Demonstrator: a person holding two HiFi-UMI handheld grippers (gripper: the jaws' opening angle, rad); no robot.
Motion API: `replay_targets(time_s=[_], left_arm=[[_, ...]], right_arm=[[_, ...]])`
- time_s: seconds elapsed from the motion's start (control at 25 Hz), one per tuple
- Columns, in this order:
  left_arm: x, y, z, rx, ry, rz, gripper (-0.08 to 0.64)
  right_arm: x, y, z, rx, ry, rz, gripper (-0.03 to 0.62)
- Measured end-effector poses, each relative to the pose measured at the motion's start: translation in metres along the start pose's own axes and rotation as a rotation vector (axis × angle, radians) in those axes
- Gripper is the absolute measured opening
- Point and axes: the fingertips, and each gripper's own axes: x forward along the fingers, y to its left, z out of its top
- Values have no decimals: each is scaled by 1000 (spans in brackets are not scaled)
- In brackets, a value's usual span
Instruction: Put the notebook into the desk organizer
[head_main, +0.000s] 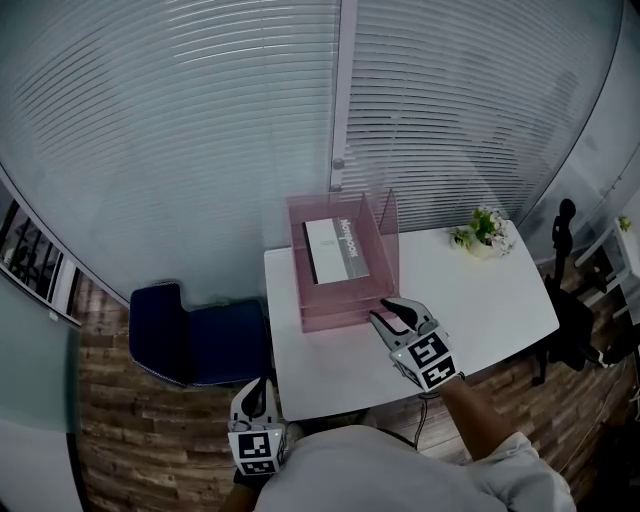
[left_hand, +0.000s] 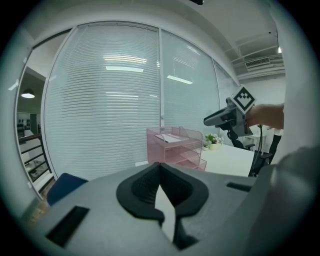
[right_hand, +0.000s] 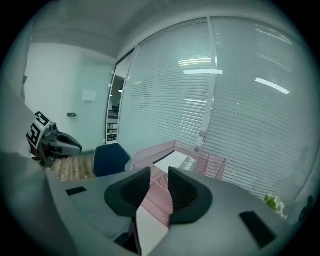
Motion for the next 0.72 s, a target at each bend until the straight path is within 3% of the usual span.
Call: replay_targets(time_s=[0.72], left_arm=[[15, -14, 8, 39, 4, -29, 8]], right_arm=[[-59, 12, -24, 215, -149, -89, 77]])
